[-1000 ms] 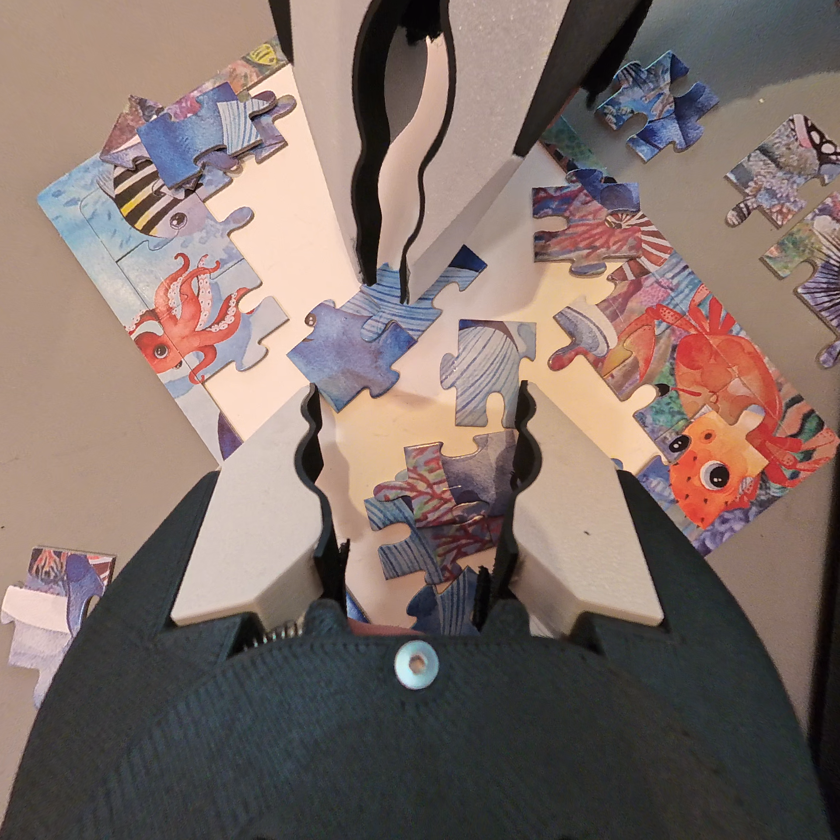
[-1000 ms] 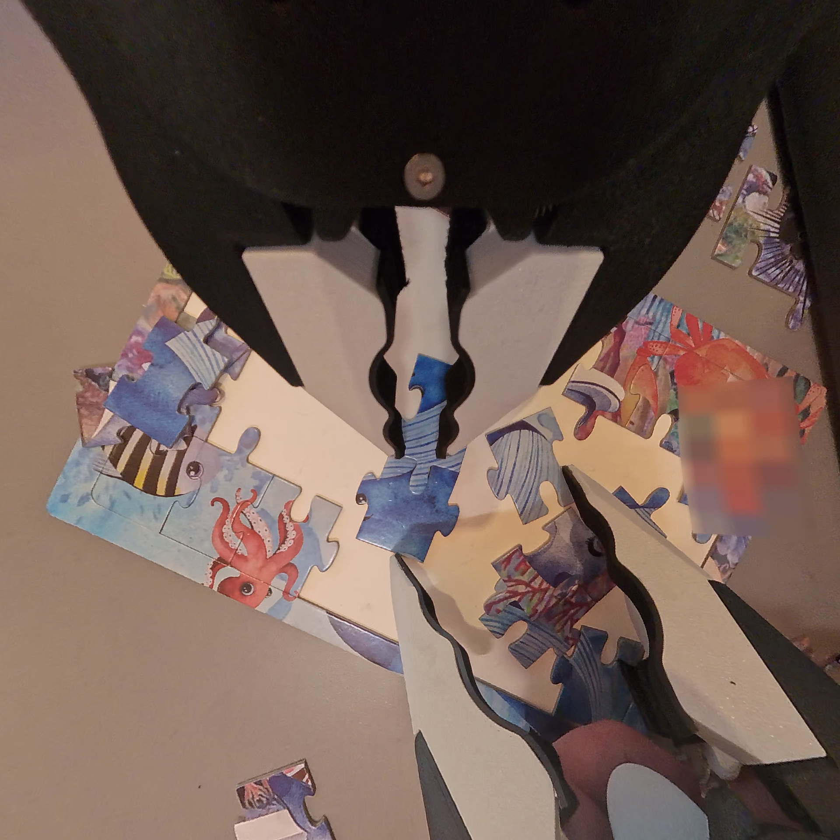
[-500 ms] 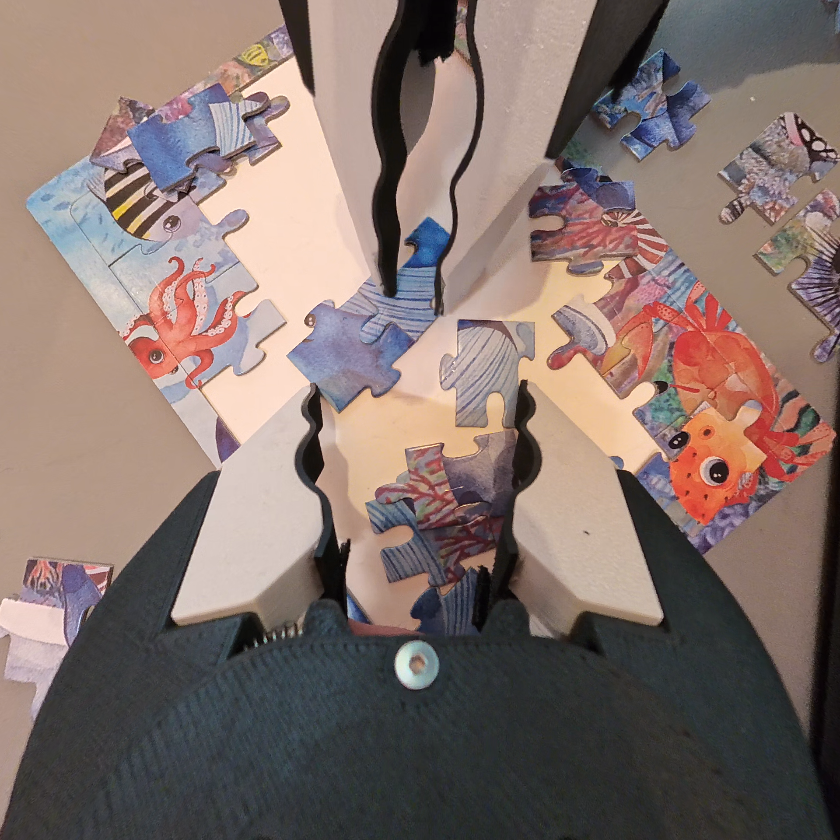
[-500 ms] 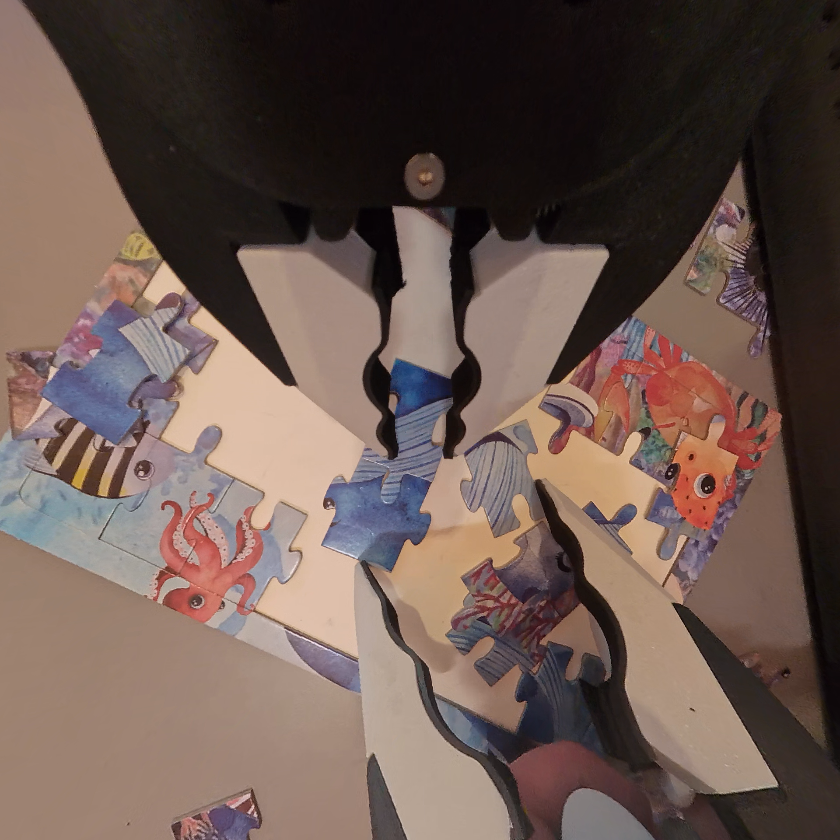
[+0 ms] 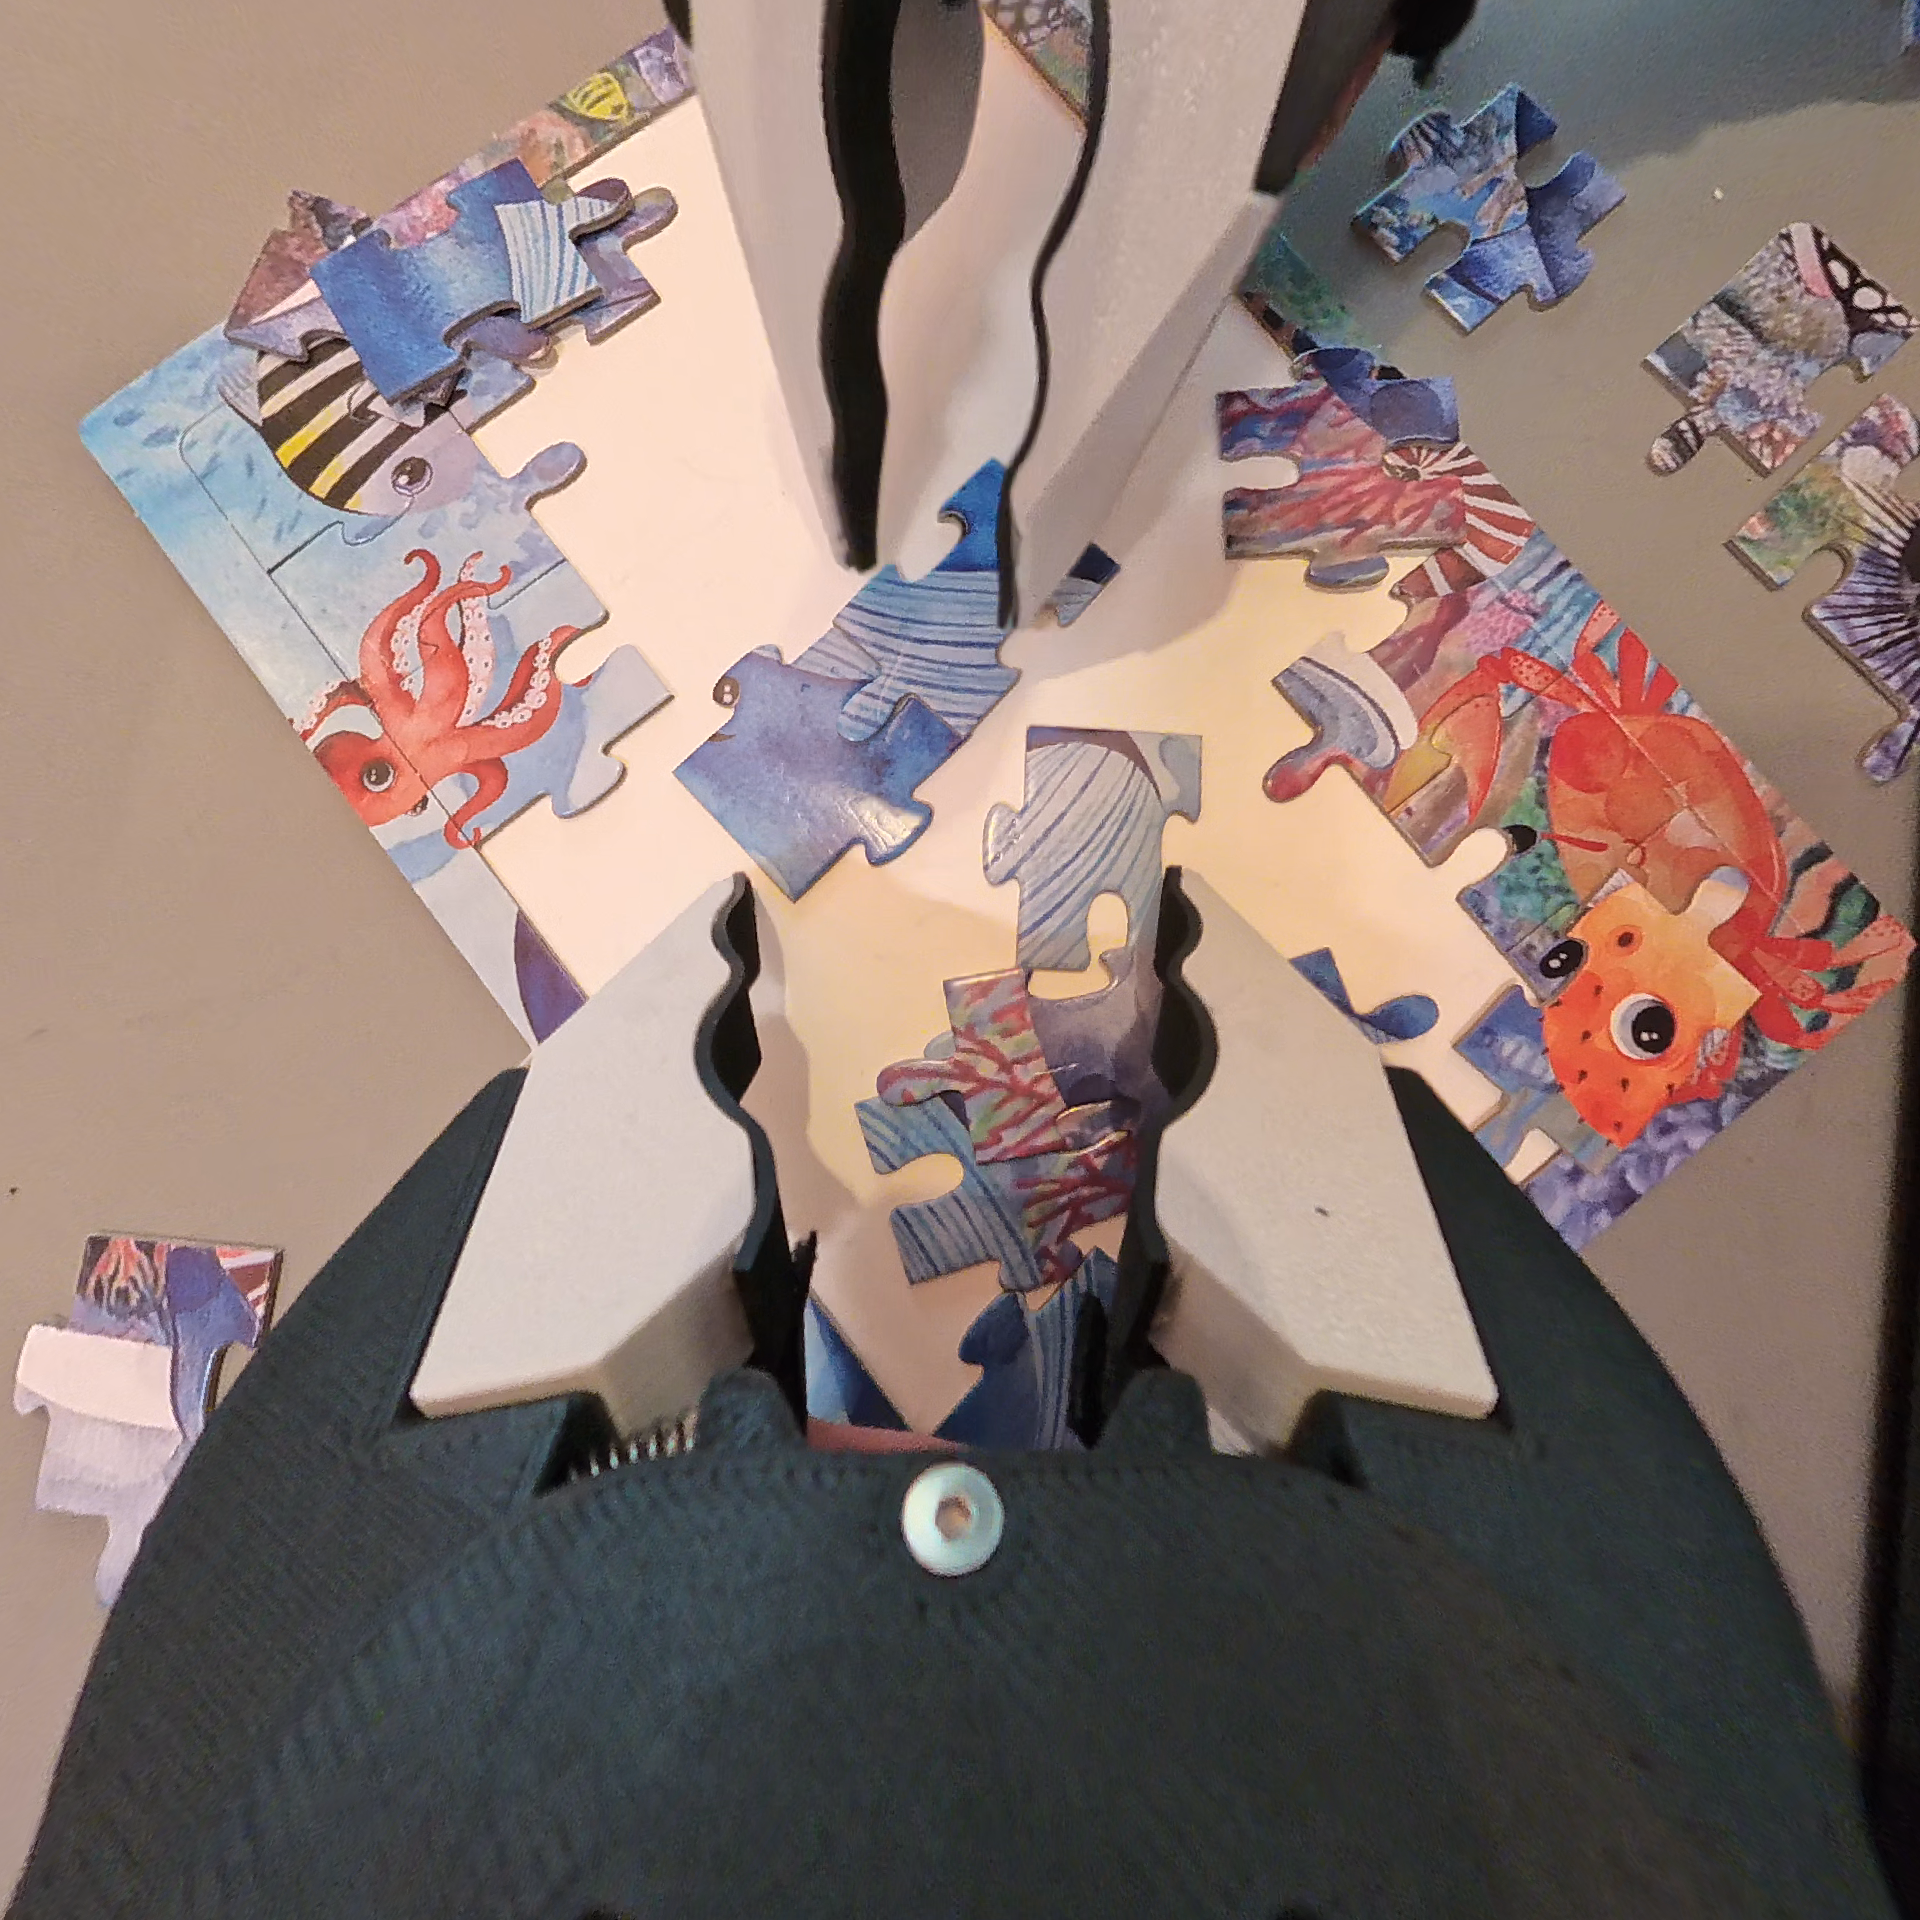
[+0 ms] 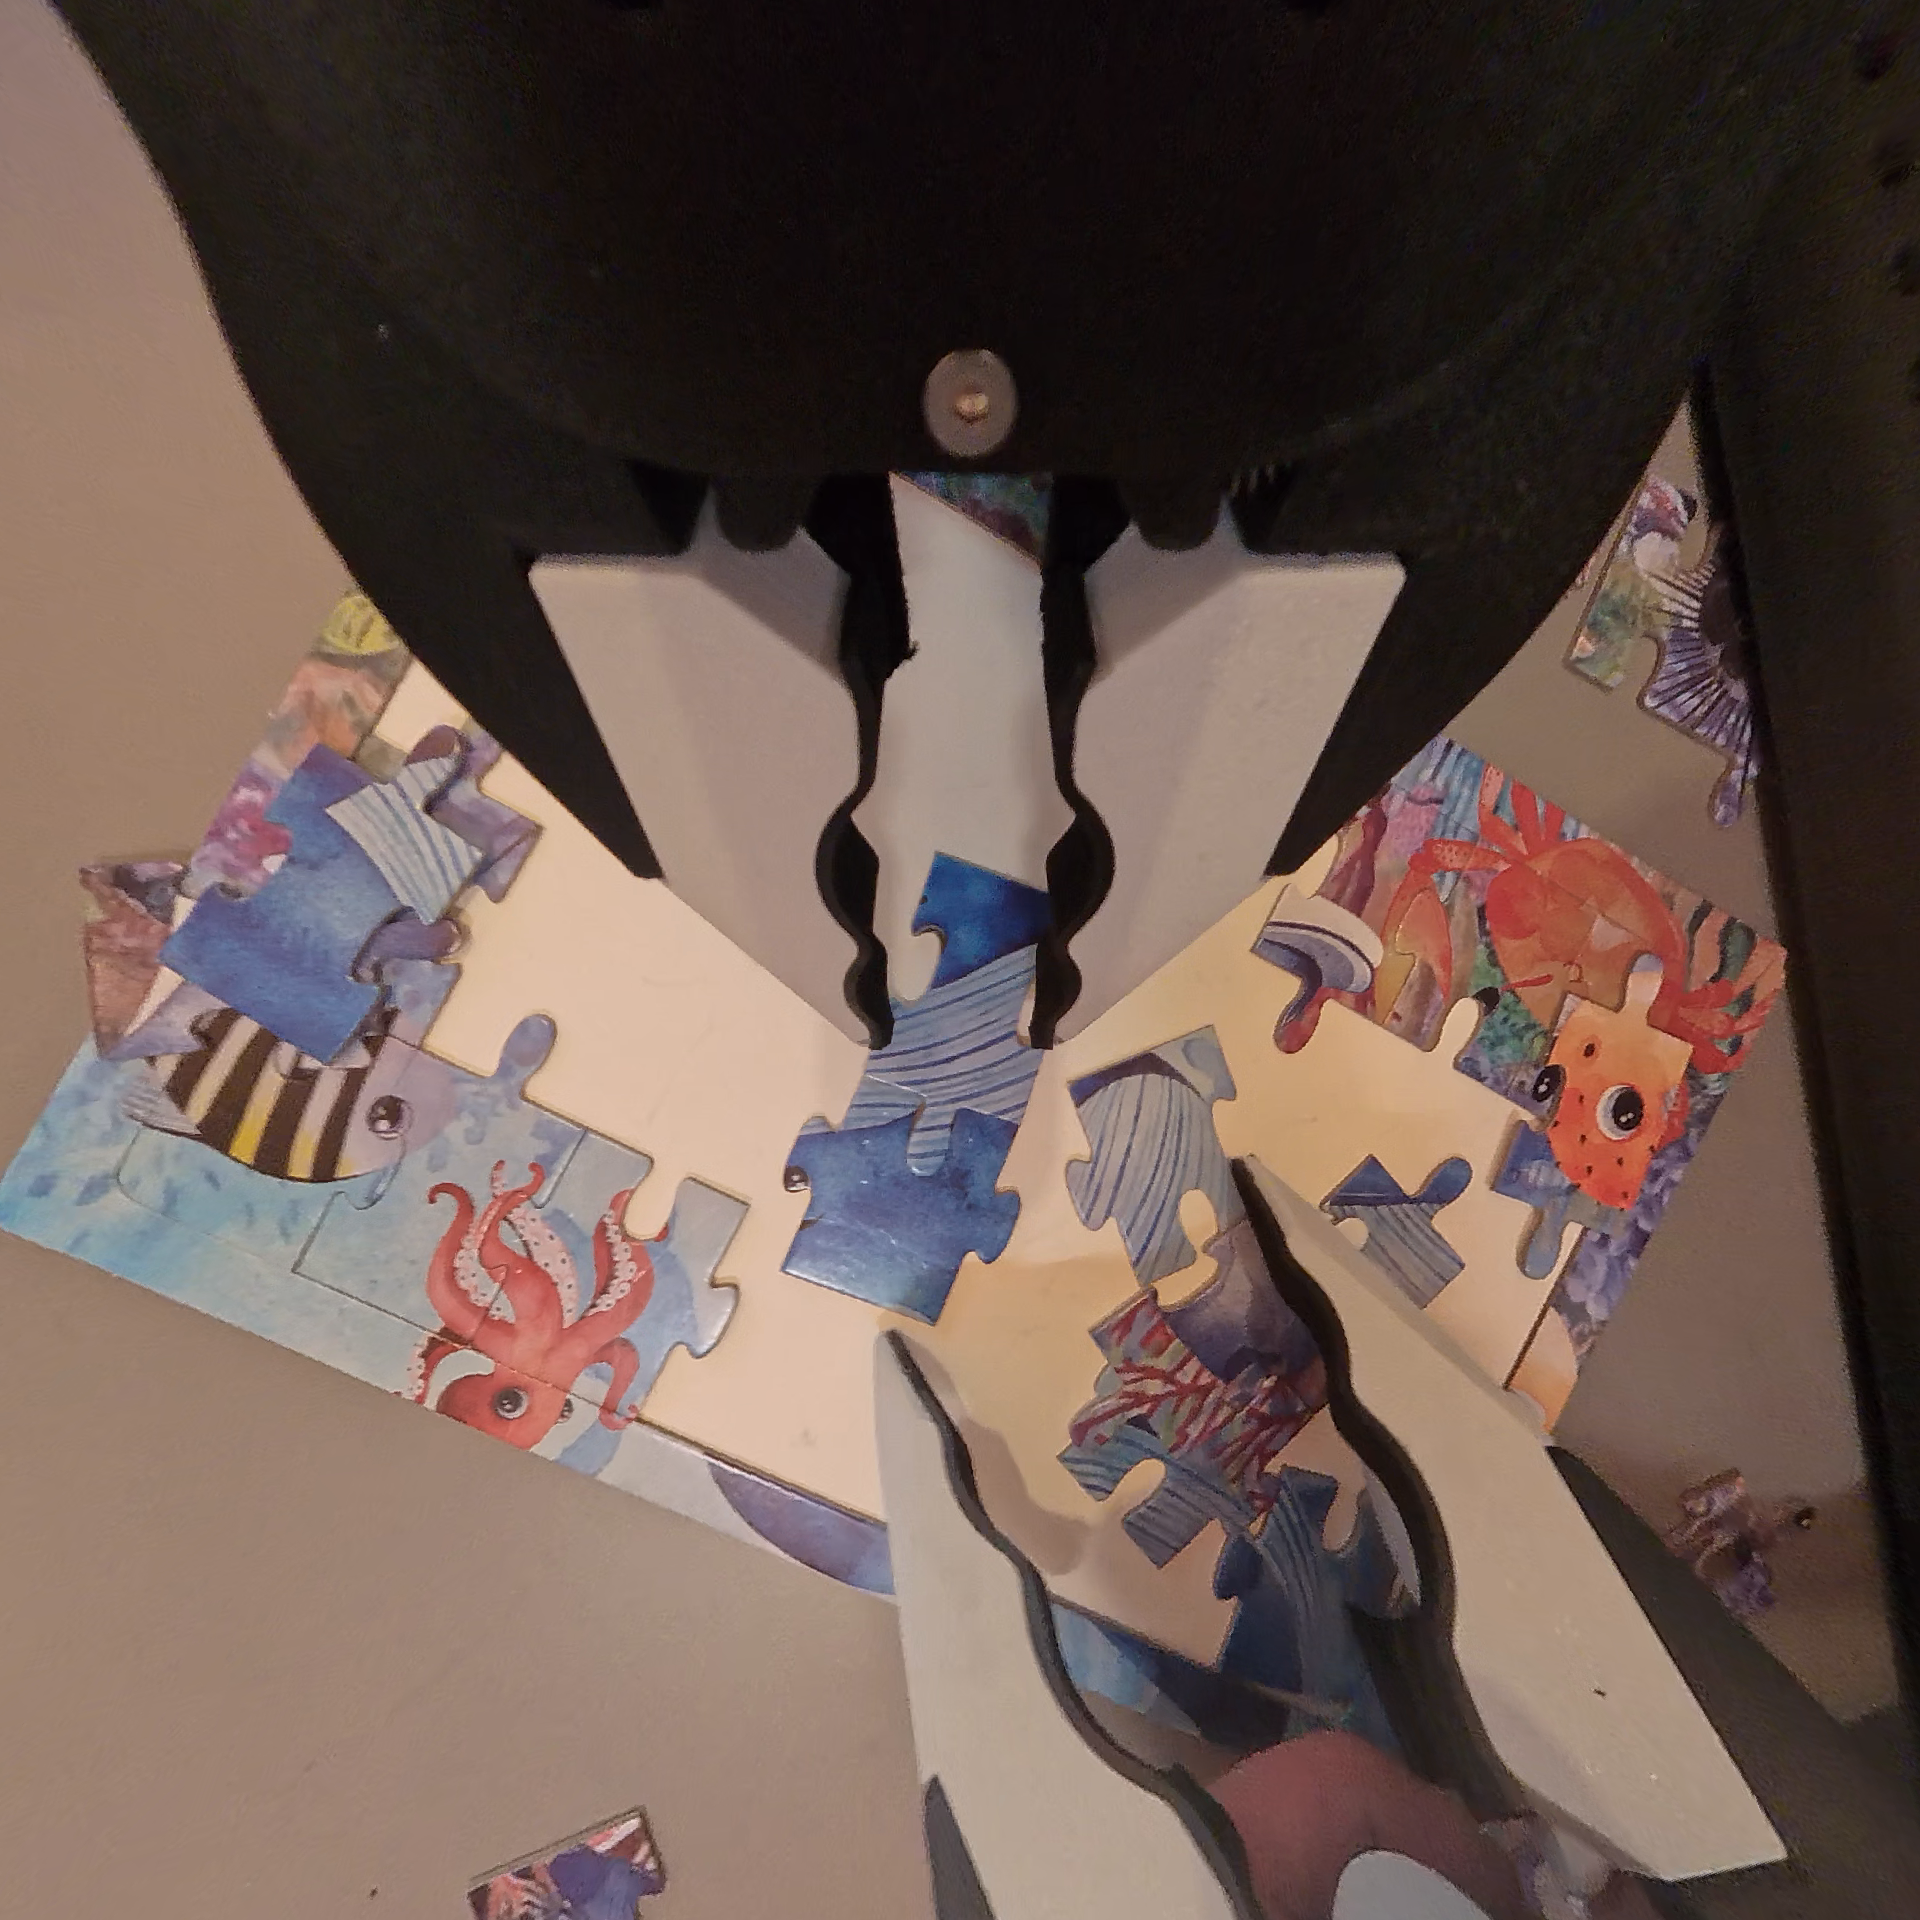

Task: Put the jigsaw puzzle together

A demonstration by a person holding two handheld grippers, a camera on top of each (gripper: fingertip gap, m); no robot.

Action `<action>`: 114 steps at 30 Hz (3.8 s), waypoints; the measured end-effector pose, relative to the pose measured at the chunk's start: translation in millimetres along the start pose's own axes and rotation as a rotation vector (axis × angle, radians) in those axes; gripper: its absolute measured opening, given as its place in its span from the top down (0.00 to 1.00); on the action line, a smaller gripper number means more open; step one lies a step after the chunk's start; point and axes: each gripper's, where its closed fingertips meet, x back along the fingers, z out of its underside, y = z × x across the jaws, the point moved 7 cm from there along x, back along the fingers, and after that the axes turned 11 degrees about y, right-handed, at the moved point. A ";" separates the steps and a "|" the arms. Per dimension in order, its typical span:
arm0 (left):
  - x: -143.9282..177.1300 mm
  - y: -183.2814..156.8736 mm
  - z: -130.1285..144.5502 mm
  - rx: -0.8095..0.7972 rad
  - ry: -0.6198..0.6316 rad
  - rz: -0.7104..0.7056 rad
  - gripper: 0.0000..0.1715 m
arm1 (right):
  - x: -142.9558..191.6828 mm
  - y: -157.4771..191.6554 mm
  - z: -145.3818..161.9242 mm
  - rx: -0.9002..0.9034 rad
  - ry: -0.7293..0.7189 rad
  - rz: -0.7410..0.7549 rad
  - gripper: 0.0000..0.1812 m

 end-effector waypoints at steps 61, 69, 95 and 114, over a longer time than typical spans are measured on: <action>28.3 -4.3 -12.6 -0.099 -0.091 -0.178 0.82 | 15.3 -0.3 -6.6 -0.092 -0.145 -0.147 0.83; 18.6 1.9 -27.1 -0.078 -0.159 -0.245 0.82 | 26.0 -13.0 -6.2 -0.204 -0.280 -0.246 0.96; 37.4 11.1 -30.3 0.156 -0.368 -0.018 1.00 | 27.8 -10.1 -11.3 -0.166 -0.310 -0.225 0.90; 32.2 6.9 -21.0 0.193 -0.326 0.107 0.97 | 18.9 0.0 -5.9 -0.156 -0.210 -0.310 1.00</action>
